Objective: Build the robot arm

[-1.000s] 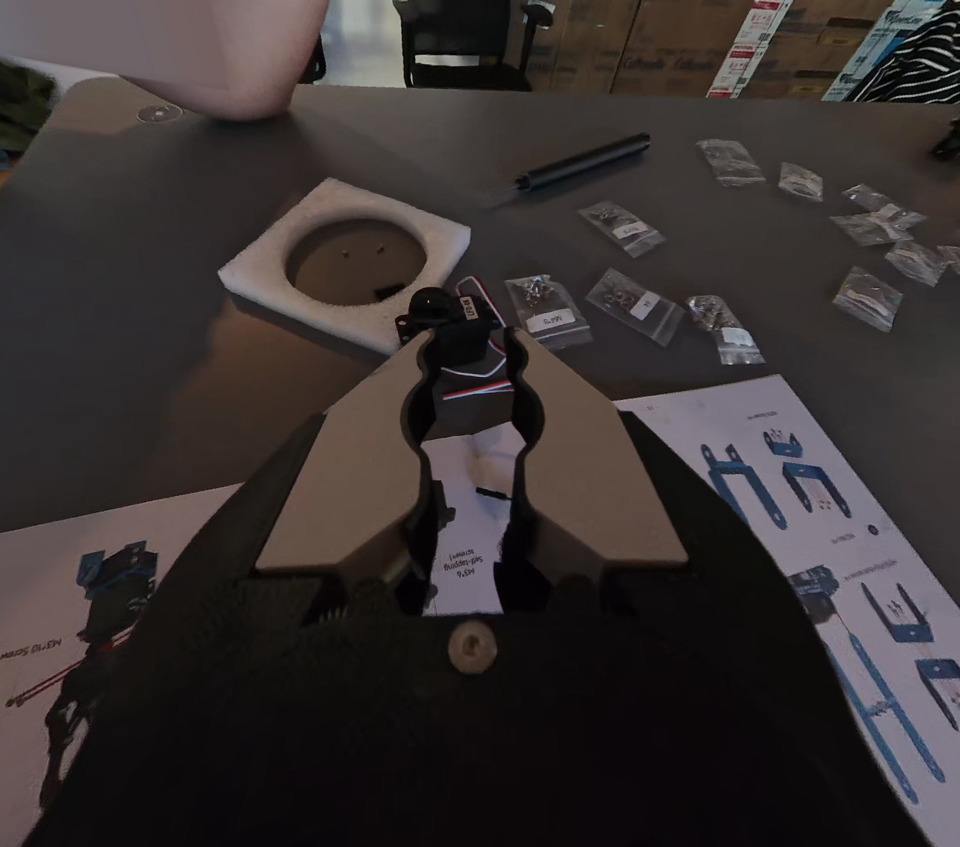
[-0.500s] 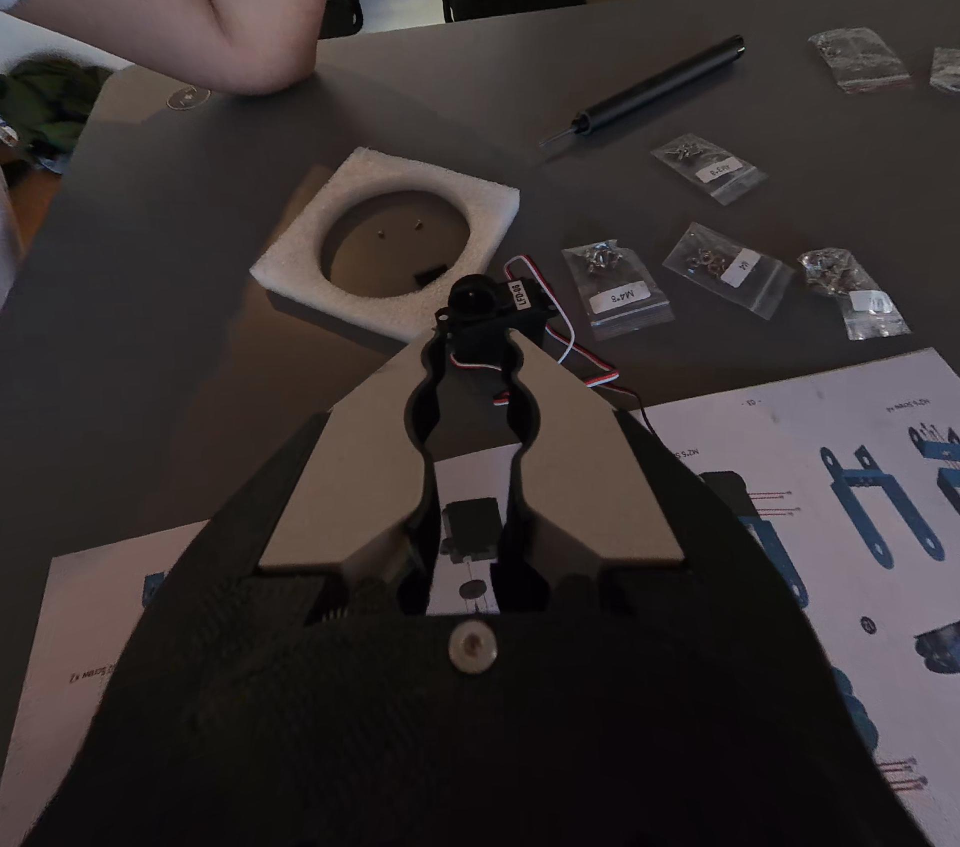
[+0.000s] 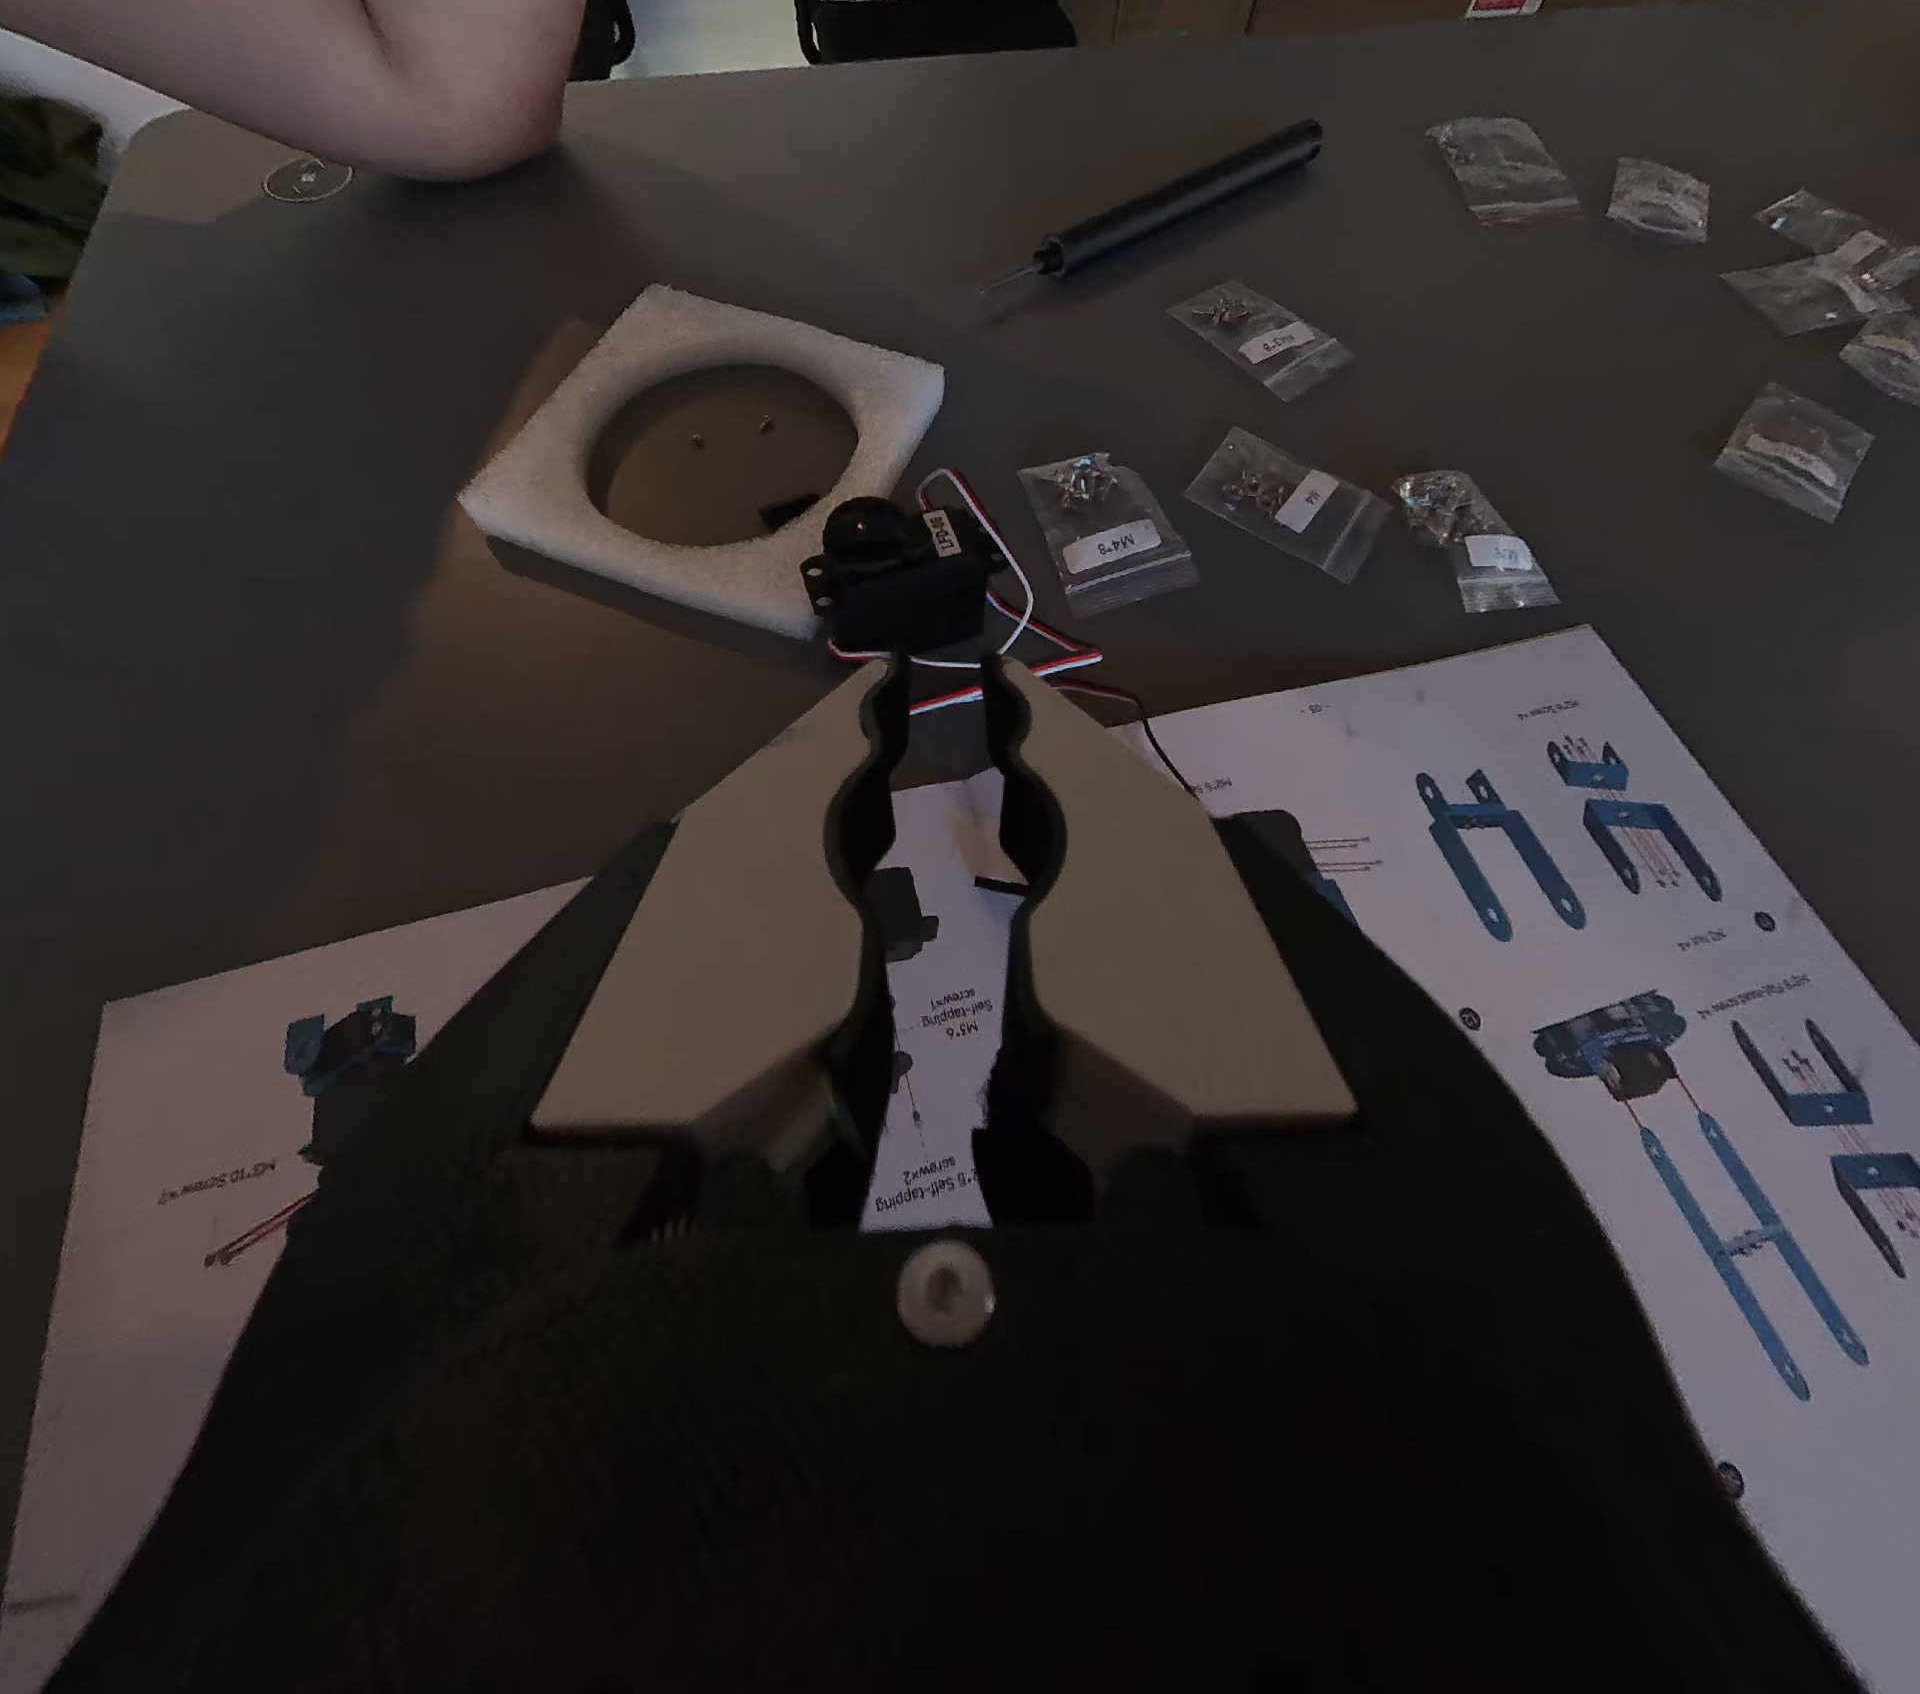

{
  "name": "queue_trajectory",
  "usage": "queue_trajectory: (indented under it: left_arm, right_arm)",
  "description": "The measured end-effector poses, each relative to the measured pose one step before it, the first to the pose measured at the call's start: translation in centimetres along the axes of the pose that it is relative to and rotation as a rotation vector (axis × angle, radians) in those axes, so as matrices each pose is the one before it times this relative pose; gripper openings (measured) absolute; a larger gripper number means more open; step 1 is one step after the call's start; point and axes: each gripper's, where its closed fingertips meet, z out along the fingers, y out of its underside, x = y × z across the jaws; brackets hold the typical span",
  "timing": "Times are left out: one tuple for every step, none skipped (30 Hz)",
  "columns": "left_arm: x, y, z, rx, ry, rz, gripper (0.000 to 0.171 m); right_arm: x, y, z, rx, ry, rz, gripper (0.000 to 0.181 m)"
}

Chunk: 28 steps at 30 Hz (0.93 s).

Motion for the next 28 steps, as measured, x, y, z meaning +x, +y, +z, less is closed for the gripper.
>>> queue_trajectory:
  left_arm:
    - [0.036, 0.086, 0.106, -0.00383, 0.0011, 0.0004, 0.017]
    - [0.042, 0.113, 0.121, -0.00593, 0.0007, 0.0021, 0.017]
    - [0.039, 0.126, 0.132, -0.00659, -0.0002, 0.0031, 0.017]
    - [0.049, 0.117, 0.121, -0.00536, 0.0001, 0.0028, 0.017]
    - [0.082, 0.104, 0.114, -0.00520, 0.0016, 0.0017, 0.017]
    - [0.078, 0.113, 0.100, -0.00623, 0.0025, 0.0016, 0.017]
    - [0.062, 0.101, 0.087, -0.00552, 0.0012, 0.0021, 0.017]
    - [0.017, 0.060, 0.066, -0.00311, -0.0007, 0.0022, 0.017]
    - [0.000, 0.043, 0.051, -0.00157, -0.0011, 0.0019, 0.017]
    - [-0.007, 0.035, 0.037, -0.00132, -0.0010, 0.0008, 0.017]
    - [-0.019, 0.028, 0.019, -0.00124, -0.0007, -0.0003, 0.017]
    - [0.000, 0.000, 0.010, 0.00001, 0.0002, -0.0001, 0.017]
    - [-0.005, -0.009, -0.005, 0.00061, -0.0003, 0.0005, 0.017]
    - [-0.035, 0.002, -0.005, -0.00030, -0.0013, 0.0010, 0.017]
    - [-0.027, 0.002, -0.015, -0.00027, -0.0012, 0.0006, 0.017]
    - [-0.025, -0.022, -0.030, 0.00112, -0.0005, -0.0001, 0.017]
    - [-0.015, -0.031, -0.012, 0.00193, -0.0003, -0.0002, 0.017]
    - [-0.025, -0.015, -0.020, 0.00130, -0.0001, 0.0000, 0.017]
    - [-0.017, -0.013, -0.015, -0.00008, -0.0002, 0.0001, 0.017]
    - [-0.007, 0.004, -0.025, -0.00043, -0.0002, 0.0002, 0.017]
    - [0.010, -0.019, -0.023, 0.00060, 0.0001, 0.0004, 0.017]
    - [0.027, -0.042, -0.041, 0.00162, 0.0000, 0.0008, 0.017]
    - [0.055, -0.046, -0.040, 0.00165, 0.0002, 0.0018, 0.017]
    - [0.054, -0.040, -0.033, 0.00064, 0.0002, 0.0032, 0.017]
    - [0.054, -0.030, -0.040, 0.00074, -0.0004, 0.0035, 0.017]
    - [0.031, -0.036, -0.030, 0.00078, 0.0000, 0.0027, 0.017]
    - [0.027, -0.015, -0.031, 0.00045, 0.0007, 0.0009, 0.017]
    - [-0.004, -0.013, -0.029, -0.00026, 0.0009, -0.0005, 0.017]
  right_arm:
    - [-0.001, 0.109, 0.064, -0.0053, -0.0013, -0.0010, 0.014]
    - [-0.083, -0.036, 0.057, 0.0026, -0.0049, -0.0011, 0.014]
    - [-0.151, -0.131, 0.073, 0.0066, -0.0096, 0.0024, 0.014]
    - [-0.190, -0.141, 0.077, 0.0073, -0.0123, 0.0045, 0.014]
    - [-0.190, -0.075, 0.109, 0.0037, -0.0116, 0.0038, 0.015]
    - [-0.151, -0.017, 0.126, -0.0006, -0.0086, 0.0004, 0.015]
    - [-0.068, -0.003, 0.129, -0.0010, -0.0014, -0.0031, 0.017]
    - [-0.084, 0.019, 0.127, -0.0020, -0.0027, -0.0033, 0.018]
    - [-0.128, 0.001, 0.117, -0.0020, -0.0066, -0.0007, 0.020]
    - [-0.077, -0.029, 0.101, 0.0007, -0.0030, 0.0003, 0.021]
    - [-0.052, -0.095, 0.098, 0.0052, -0.0017, -0.0007, 0.023]
    - [-0.098, -0.091, 0.091, 0.0052, -0.0056, -0.0010, 0.024]
    - [-0.098, -0.034, 0.104, 0.0023, -0.0055, -0.0017, 0.026]
    - [-0.051, -0.022, 0.112, 0.0018, -0.0025, -0.0033, 0.028]
    - [-0.095, 0.027, 0.139, 0.0001, -0.0053, -0.0053, 0.031]
    - [-0.176, 0.053, 0.164, -0.0015, -0.0087, -0.0065, 0.032]
    - [-0.092, 0.062, 0.191, -0.0016, -0.0042, -0.0060, 0.033]
    - [-0.057, 0.050, 0.252, -0.0003, -0.0024, -0.0050, 0.034]
    - [-0.125, -0.011, 0.301, 0.0031, -0.0064, -0.0050, 0.035]
    - [-0.082, 0.014, 0.325, 0.0017, -0.0035, -0.0027, 0.035]
    - [0.028, 0.011, 0.322, -0.0001, 0.0047, -0.0028, 0.035]
    - [0.014, -0.058, 0.306, 0.0041, 0.0042, -0.0033, 0.035]
    - [0.079, -0.008, 0.284, 0.0006, 0.0066, 0.0012, 0.035]
    - [0.272, 0.045, 0.227, -0.0027, 0.0177, 0.0013, 0.035]
    - [0.153, 0.032, 0.194, 0.0001, 0.0105, -0.0022, 0.035]
    - [0.057, -0.011, 0.147, 0.0035, 0.0032, -0.0005, 0.034]
    - [0.111, -0.013, 0.117, 0.0045, 0.0036, 0.0054, 0.033]
    - [-0.065, -0.025, 0.103, 0.0041, -0.0085, 0.0105, 0.033]
